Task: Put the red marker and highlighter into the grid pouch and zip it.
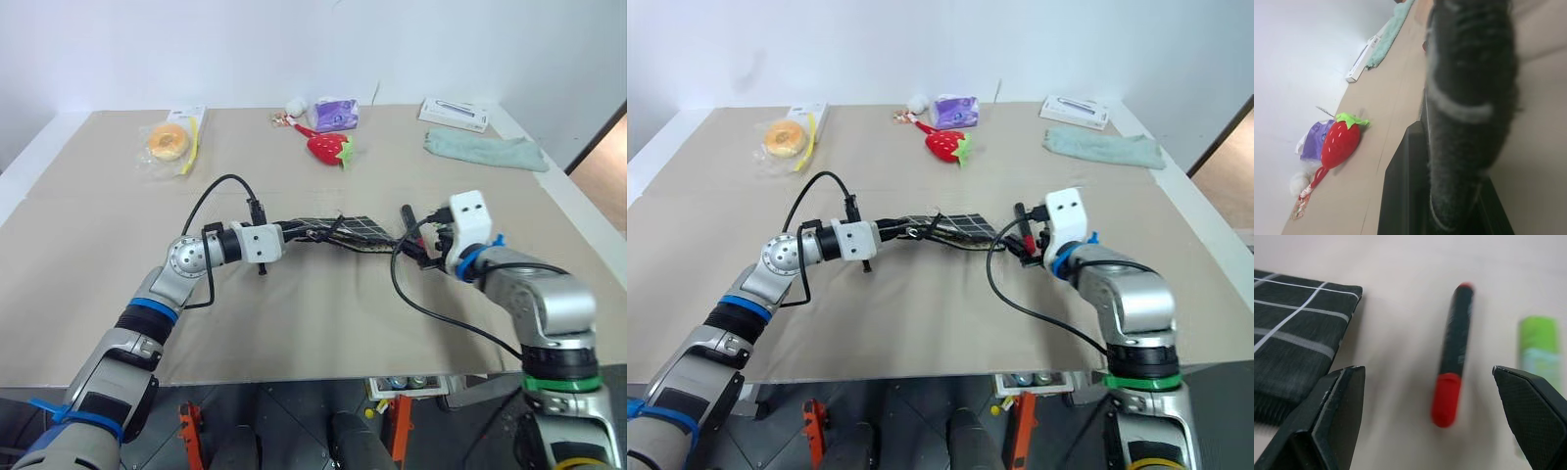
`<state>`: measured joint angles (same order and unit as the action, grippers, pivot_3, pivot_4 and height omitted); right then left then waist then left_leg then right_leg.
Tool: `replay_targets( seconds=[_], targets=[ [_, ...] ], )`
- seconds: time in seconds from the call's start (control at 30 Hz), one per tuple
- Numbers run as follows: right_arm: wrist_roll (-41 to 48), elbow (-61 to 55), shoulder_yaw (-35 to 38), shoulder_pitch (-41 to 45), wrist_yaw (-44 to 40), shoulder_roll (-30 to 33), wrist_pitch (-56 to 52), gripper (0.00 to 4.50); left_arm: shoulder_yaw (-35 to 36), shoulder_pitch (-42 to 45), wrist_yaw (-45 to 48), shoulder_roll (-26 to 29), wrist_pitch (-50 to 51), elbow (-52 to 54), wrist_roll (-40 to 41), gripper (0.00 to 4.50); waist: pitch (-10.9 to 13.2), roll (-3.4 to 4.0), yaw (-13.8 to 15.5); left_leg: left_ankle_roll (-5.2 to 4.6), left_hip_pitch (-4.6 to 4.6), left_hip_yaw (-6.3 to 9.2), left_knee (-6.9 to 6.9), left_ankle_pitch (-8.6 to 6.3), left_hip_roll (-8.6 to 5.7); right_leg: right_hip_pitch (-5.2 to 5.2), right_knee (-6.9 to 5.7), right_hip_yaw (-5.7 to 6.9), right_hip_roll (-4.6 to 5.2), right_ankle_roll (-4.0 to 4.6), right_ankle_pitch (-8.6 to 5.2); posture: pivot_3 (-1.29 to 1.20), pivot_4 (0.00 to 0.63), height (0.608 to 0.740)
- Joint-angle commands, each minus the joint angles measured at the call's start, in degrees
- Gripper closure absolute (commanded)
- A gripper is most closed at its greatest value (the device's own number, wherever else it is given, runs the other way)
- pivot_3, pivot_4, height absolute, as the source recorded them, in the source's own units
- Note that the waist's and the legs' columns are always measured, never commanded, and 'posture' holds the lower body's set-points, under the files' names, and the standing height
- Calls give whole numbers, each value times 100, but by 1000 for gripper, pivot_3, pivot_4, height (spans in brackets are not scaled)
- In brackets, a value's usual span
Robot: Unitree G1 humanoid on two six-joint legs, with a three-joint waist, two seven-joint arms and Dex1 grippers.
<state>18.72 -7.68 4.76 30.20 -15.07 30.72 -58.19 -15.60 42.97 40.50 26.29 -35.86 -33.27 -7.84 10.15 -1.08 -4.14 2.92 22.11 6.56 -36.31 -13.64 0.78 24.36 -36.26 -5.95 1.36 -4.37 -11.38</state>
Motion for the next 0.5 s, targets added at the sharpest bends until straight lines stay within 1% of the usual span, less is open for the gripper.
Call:
replay_targets(
  seconds=[0.03,0.27,0.3,0.33,0.4,0.43,0.47,0.5],
  targets=[
    [-223,171,109,243,132,-30,284,20,173,-36,-35,57,7,249,85,4500,0,0,0,0,1,0,0,0,-1,0,0,0,1,0,0,0,150,740],
    [-444,717,19,284,73,-83,410,20,250,-116,-66,63,119,371,105,4500,0,0,0,0,0,1,1,0,0,0,0,1,1,0,0,0,150,740],
    [-457,765,-30,274,40,-105,408,539,259,-115,-64,55,142,373,117,4500,0,0,0,0,0,1,1,0,0,0,0,0,1,0,0,0,150,740],
    [-474,794,-63,267,19,-128,420,911,280,-111,-54,42,180,373,151,4500,0,0,-1,0,0,1,1,0,-1,0,0,0,1,0,0,0,150,740],
    [-517,821,-115,258,-16,-161,435,1845,322,-90,-25,34,253,372,205,4500,0,1,-6,0,-1,0,0,0,-1,0,0,0,0,1,0,0,150,740],
    [-542,832,-140,254,-35,-168,445,2509,337,-78,-11,41,277,365,220,4500,0,1,-6,0,-1,0,0,0,0,0,0,0,0,1,0,0,150,740],
    [-562,845,-158,248,-46,-176,462,2922,350,-68,-7,53,289,355,227,4500,0,1,-7,0,-2,1,0,0,0,0,0,0,-1,1,1,0,150,740],
    [-579,854,-181,241,-56,-175,480,3531,366,-65,-3,62,300,347,235,4500,0,1,-6,0,-2,1,0,0,1,0,-1,0,-1,1,1,0,150,740]
  ],
)
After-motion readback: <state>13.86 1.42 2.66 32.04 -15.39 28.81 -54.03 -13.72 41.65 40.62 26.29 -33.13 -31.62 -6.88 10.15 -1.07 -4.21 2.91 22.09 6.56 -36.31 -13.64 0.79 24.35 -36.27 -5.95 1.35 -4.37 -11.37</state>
